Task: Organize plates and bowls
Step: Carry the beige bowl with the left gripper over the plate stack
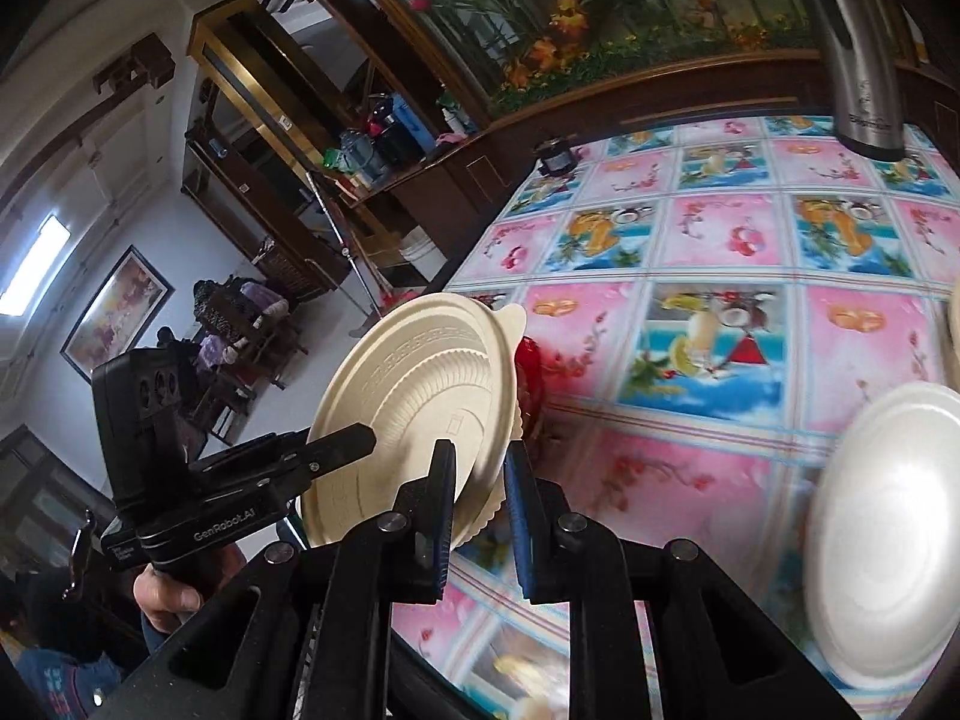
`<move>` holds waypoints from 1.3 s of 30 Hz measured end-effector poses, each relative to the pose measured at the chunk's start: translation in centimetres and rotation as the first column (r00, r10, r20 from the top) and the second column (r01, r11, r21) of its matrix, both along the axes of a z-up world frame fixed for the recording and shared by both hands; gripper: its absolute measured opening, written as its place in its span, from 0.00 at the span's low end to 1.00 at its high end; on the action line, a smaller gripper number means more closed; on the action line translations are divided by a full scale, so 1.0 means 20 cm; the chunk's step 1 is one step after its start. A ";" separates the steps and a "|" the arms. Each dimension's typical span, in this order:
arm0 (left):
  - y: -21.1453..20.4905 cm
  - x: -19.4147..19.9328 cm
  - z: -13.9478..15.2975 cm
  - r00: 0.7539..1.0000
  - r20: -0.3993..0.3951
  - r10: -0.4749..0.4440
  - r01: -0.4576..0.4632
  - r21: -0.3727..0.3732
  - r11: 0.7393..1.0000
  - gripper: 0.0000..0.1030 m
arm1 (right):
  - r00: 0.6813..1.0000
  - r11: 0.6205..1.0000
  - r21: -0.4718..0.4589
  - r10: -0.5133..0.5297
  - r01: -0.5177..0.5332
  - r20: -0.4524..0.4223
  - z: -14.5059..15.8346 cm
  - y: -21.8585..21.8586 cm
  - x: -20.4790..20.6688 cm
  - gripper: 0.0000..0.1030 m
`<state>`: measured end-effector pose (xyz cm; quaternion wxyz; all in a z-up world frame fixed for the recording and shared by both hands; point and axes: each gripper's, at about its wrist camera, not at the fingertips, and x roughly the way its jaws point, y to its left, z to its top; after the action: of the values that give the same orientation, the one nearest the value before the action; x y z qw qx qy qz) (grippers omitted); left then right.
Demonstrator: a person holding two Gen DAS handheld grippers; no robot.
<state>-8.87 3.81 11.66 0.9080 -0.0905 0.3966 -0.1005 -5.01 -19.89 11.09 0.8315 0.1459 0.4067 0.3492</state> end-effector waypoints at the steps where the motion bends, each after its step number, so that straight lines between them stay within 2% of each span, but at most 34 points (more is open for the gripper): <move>1: 0.03 0.01 0.00 1.000 -0.001 0.015 -0.015 -0.001 1.000 0.28 | 1.000 1.000 0.003 0.000 0.000 -0.009 -0.01 0.03 0.02 0.18; 15: 0.27 0.07 -0.14 0.993 -0.056 0.107 -0.110 -0.043 0.993 0.28 | 0.996 0.998 -0.053 0.032 -0.037 -0.084 -0.21 0.34 0.24 0.18; 23: 0.31 0.10 -0.20 0.989 -0.085 0.120 -0.125 -0.055 0.991 0.28 | 0.994 0.996 -0.070 0.039 -0.047 -0.101 -0.25 0.39 0.27 0.18; 39: 0.33 0.10 -0.23 0.987 -0.093 0.127 -0.133 -0.058 0.989 0.28 | 0.993 0.995 -0.083 0.045 -0.054 -0.109 -0.28 0.41 0.29 0.20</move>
<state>-6.77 10.35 7.15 0.8906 -0.1498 0.4265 -0.0495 0.79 -11.71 5.49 0.8051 0.1185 0.4688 0.3435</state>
